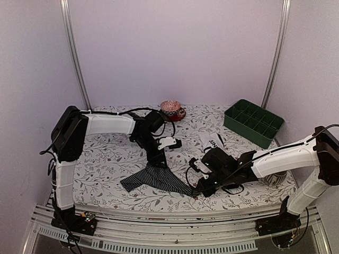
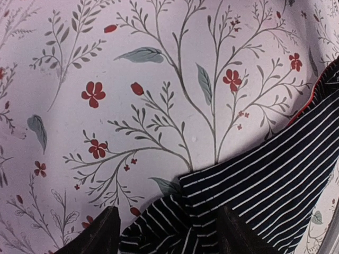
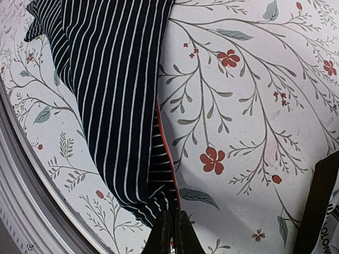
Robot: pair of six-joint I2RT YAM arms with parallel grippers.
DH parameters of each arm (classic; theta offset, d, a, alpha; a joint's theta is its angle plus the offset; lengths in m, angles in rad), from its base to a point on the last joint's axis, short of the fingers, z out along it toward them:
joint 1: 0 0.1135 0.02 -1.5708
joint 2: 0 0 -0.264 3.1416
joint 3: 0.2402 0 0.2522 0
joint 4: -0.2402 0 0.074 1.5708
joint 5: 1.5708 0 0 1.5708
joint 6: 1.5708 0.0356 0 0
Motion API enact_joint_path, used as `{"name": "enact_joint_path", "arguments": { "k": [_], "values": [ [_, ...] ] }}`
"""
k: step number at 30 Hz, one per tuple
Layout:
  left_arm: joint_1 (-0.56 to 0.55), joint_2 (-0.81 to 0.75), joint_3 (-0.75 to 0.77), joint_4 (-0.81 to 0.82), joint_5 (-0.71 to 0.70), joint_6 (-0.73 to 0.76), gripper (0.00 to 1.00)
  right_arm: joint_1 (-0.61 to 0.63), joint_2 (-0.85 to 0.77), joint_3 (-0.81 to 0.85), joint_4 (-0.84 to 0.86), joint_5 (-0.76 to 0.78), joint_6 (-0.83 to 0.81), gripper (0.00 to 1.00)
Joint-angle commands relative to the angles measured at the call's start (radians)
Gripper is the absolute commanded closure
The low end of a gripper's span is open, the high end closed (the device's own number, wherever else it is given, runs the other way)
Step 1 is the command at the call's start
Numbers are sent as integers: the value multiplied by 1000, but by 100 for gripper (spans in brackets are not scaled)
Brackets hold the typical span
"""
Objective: Roll the underwear
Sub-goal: Pick up the underwear from the center of the board.
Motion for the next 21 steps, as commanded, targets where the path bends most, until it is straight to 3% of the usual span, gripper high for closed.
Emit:
{"name": "enact_joint_path", "arguments": {
  "k": [1, 6, 21],
  "values": [
    [-12, 40, 52, -65, -54, -36, 37, -5, 2, -20, 25, 38, 13, 98],
    [-13, 57, 65, -80, -60, -34, 45, -5, 5, -23, 28, 39, 12, 98],
    [-37, 95, 98, -122, 44, 0, 45, -5, 9, -10, -5, 92, 17, 98]
  ]
}}
